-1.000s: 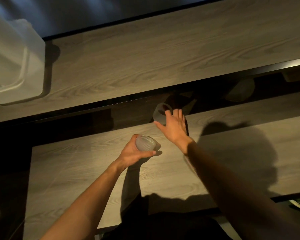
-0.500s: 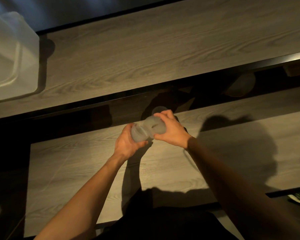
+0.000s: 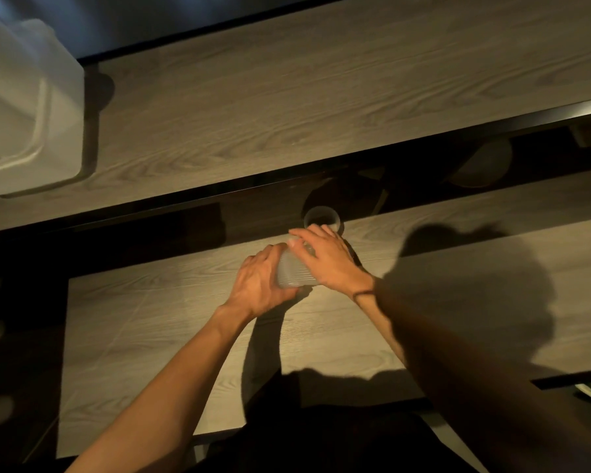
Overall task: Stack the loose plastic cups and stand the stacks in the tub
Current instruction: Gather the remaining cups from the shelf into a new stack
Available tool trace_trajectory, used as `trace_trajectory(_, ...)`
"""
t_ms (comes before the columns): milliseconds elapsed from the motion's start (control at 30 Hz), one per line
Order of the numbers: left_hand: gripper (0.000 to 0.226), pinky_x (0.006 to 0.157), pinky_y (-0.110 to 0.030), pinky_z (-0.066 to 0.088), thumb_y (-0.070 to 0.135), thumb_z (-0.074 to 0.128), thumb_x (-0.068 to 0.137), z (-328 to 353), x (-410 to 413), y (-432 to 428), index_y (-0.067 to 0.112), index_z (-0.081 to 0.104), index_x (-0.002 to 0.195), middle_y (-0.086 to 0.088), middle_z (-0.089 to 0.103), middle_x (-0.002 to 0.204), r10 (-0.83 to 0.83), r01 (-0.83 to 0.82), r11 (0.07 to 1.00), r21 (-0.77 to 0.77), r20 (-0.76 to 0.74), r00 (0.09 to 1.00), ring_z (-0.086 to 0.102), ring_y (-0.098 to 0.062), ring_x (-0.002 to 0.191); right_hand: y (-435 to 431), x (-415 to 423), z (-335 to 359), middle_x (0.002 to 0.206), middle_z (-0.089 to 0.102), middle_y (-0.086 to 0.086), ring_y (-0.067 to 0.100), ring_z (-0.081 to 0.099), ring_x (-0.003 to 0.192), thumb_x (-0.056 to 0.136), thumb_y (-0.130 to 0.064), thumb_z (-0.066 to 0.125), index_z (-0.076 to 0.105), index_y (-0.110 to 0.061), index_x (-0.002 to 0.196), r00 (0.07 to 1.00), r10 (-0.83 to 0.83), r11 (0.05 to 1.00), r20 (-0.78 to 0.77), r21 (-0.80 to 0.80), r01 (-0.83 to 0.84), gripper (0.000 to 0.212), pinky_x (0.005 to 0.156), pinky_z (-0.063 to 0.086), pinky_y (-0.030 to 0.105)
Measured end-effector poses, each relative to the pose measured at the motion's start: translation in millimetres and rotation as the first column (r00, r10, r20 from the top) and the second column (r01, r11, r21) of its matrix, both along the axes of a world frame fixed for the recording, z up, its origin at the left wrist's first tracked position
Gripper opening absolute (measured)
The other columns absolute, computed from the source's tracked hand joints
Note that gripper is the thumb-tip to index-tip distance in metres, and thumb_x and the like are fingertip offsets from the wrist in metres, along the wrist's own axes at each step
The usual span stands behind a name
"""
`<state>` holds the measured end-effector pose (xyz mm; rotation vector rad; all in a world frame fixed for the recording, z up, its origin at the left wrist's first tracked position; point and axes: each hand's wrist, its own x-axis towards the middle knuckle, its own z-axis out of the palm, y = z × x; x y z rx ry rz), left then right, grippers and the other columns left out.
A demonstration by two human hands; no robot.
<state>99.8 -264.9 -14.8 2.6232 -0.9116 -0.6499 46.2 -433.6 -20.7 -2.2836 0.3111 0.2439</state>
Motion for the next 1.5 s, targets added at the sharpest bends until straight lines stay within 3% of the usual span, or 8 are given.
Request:
trace_trajectory(200, 0.083, 0.102, -0.034, 0.044, 0.054, 0.079, 0.072, 2, -19, -17, 0.022, 0.042, 0.139, -0.001, 0.059, 0.128, 0.013, -0.015, 0.997, -0.082, -0.029, 0.999, 0.059, -0.017, 0.113, 32, -7, -3, 0.142, 0.046, -0.005, 0.007, 0.043, 0.121, 0.097, -0.069, 0.019, 0.046, -0.038, 0.139, 0.935, -0.288, 0.768, -0.207, 0.533, 0.355, 0.059, 0.103, 0.035, 0.036)
trace_trajectory(367, 0.077, 0.100, -0.040, 0.049, 0.051, 0.081, 0.071, 3, -10, -8, 0.029, 0.042, 0.132, 0.003, 0.056, 0.126, 0.112, -0.112, 0.992, -0.051, -0.009, 0.994, 0.057, -0.016, 0.112, -1, -1, -8, 0.137, 0.044, -0.002, 0.014, 0.047, 0.124, 0.097, -0.048, 0.052, 0.049, -0.027, 0.134, 0.852, -0.506, 0.860, 0.134, 0.153, 0.486, 0.042, 0.100, 0.046, 0.039)
trace_trajectory(567, 0.083, 0.096, -0.040, 0.051, 0.051, 0.083, 0.071, -13, 1, -10, 0.027, 0.041, 0.139, 0.001, 0.056, 0.132, 0.215, -0.216, 0.975, -0.050, -0.016, 0.976, 0.056, -0.017, 0.115, -28, 15, -41, 0.156, 0.031, 0.009, 0.028, 0.024, 0.146, 0.087, -0.051, 0.066, 0.029, -0.022, 0.151, 0.966, -0.231, 0.958, -0.117, -0.201, 0.204, 0.079, 0.120, 0.024, 0.046)
trace_trajectory(800, 0.082, 0.084, -0.035, 0.050, 0.050, 0.084, 0.069, -30, 25, -27, 0.024, 0.045, 0.136, 0.004, 0.053, 0.121, 0.209, -0.210, 0.968, -0.138, -0.027, 0.978, 0.054, -0.013, 0.104, -28, 4, -38, 0.131, 0.050, -0.007, 0.015, 0.054, 0.120, 0.096, -0.044, 0.058, 0.039, -0.028, 0.140, 0.895, -0.435, 0.757, -0.100, 0.497, 0.424, 0.050, 0.080, 0.045, 0.023)
trace_trajectory(1000, 0.084, 0.099, -0.042, 0.048, 0.052, 0.084, 0.072, -37, 35, -45, 0.018, 0.046, 0.139, -0.004, 0.060, 0.119, 0.108, -0.104, 0.992, -0.077, 0.048, 0.993, 0.058, -0.022, 0.110, -24, 1, -54, 0.139, 0.046, -0.003, 0.010, 0.049, 0.122, 0.093, -0.032, 0.065, 0.038, -0.030, 0.146, 0.922, -0.375, 0.861, 0.094, 0.404, 0.308, 0.059, 0.091, 0.048, 0.023)
trace_trajectory(1100, 0.081, 0.095, -0.041, 0.049, 0.055, 0.082, 0.071, -39, 34, -51, 0.015, 0.050, 0.133, 0.003, 0.054, 0.107, 0.168, -0.160, 0.978, -0.130, 0.051, 0.984, 0.058, -0.020, 0.104, -21, 7, -56, 0.138, 0.047, -0.002, 0.004, 0.052, 0.117, 0.096, -0.033, 0.062, 0.039, -0.030, 0.146, 0.880, -0.461, 0.776, 0.114, 0.533, 0.337, 0.055, 0.084, 0.045, 0.012)
trace_trajectory(1333, 0.059, 0.077, -0.033, 0.050, 0.058, 0.080, 0.072, -58, 40, -63, 0.020, 0.057, 0.110, 0.008, 0.057, 0.092, 0.202, -0.189, 0.964, -0.187, 0.054, 0.978, 0.061, -0.015, 0.084, -16, 14, -70, 0.108, 0.045, -0.008, 0.001, 0.055, 0.095, 0.099, -0.041, 0.054, 0.059, -0.024, 0.113, 0.801, -0.573, 0.733, 0.175, 0.547, 0.405, 0.023, 0.084, 0.051, 0.028)
trace_trajectory(1500, 0.036, 0.061, -0.026, 0.041, 0.059, 0.073, 0.078, -64, 40, -69, 0.034, 0.047, 0.081, 0.015, 0.053, 0.072, 0.183, -0.162, 0.955, -0.249, 0.063, 0.981, 0.052, 0.002, 0.065, -9, 9, -89, 0.134, 0.034, -0.007, 0.011, 0.042, 0.123, 0.099, -0.056, 0.040, 0.041, -0.028, 0.144, 0.920, -0.359, 0.882, 0.160, 0.379, 0.279, 0.053, 0.097, 0.040, 0.023)
